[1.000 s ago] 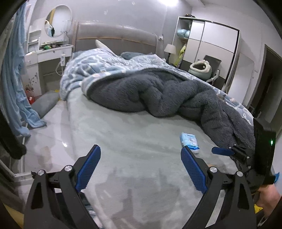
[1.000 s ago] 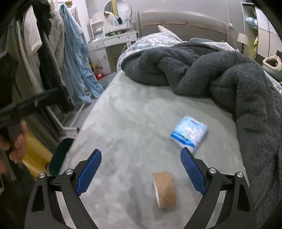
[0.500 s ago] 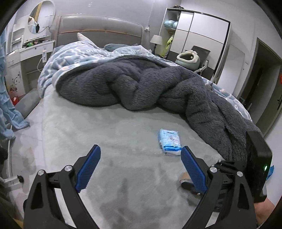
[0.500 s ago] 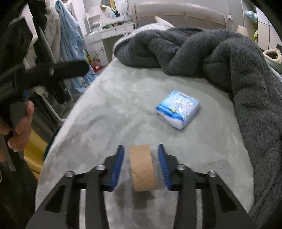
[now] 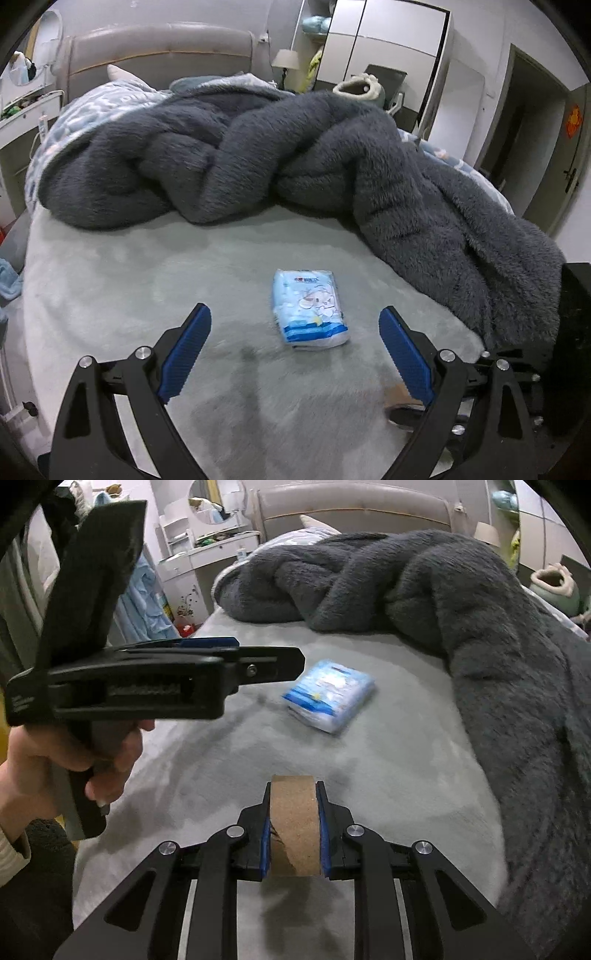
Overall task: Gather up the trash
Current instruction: 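Grasp the blue-white wipes pack with the left tool while the right tool holds the tube, then drop the wipes pack into the bin with the left tool while the right tool drops the tube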
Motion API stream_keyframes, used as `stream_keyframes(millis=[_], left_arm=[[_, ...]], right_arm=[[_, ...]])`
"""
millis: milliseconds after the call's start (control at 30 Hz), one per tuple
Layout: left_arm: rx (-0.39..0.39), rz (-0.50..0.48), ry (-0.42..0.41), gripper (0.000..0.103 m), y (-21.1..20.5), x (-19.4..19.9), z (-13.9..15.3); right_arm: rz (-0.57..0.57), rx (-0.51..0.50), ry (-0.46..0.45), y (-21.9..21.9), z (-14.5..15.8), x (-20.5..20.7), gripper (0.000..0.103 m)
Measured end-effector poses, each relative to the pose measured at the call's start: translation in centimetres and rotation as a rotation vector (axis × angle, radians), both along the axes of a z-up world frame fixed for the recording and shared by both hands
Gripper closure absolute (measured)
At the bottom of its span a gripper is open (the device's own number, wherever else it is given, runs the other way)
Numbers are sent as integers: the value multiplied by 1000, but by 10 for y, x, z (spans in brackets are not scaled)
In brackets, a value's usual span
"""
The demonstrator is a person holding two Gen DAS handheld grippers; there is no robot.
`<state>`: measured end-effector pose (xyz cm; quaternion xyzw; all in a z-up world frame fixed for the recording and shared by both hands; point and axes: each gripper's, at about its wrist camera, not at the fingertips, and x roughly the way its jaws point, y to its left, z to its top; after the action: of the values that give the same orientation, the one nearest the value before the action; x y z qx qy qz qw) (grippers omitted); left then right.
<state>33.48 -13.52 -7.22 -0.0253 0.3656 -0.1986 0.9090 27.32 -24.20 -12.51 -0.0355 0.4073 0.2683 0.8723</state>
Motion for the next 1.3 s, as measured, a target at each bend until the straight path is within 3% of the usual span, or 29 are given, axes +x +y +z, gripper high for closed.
stream_keyframes(millis=[467,600,633,800,1133,1300], left_arm=[[106,-42,70,9,-40,34,-39],[129,-23,99,38,-40,39,-46],[128,-21,99,40,-39,39,-47],[144,-32,78,50,-35,32,-42],[173,-26,23,51,2,-13,-10],[146,-6,29,51,22,-36,3]], right_arm=[[-37,17,17,-31,-1,-12,83],[-35,20,15,-31,1,-16,83],[-35,20,16,-32,1,-16,83],[-39,21,19,-29,2,-11,83],[-63,85,5,-21,25,-16,83],[-66,114,2,-11,35,-27,83]])
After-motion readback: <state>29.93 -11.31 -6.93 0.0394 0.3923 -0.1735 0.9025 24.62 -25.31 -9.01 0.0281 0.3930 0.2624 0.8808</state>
